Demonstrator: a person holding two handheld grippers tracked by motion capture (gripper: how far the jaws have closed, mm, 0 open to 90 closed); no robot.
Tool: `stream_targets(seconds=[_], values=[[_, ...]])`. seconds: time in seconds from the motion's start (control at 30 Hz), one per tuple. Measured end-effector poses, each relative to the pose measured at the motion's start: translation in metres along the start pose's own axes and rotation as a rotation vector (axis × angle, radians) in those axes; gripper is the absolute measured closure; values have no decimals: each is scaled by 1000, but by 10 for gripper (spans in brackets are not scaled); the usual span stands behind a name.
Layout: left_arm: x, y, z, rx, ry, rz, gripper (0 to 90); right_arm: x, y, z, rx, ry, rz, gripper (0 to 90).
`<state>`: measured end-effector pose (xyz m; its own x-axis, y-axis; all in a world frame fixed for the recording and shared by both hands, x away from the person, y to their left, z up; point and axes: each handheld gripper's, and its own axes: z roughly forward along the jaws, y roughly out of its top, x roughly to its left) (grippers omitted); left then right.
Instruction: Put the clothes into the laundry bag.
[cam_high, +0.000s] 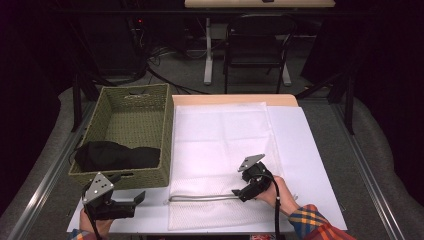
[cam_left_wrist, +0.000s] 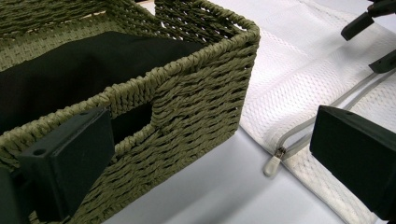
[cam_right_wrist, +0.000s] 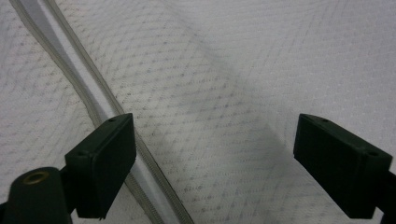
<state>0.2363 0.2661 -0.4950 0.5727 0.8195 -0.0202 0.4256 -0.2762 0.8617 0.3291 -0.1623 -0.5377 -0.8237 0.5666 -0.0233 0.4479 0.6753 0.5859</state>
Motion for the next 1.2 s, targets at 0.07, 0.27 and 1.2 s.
stream_targets(seconds=[0.07,0.27,1.2], values=[[0,0,0,2,0,0,0,1,0,1,6,1,-2,143],[0,0,1,3,2,-2,0,4,1,2,12,15,-26,191],[-2,1,3,8,-33,7,0,5,0,8,80,55,-50,354]])
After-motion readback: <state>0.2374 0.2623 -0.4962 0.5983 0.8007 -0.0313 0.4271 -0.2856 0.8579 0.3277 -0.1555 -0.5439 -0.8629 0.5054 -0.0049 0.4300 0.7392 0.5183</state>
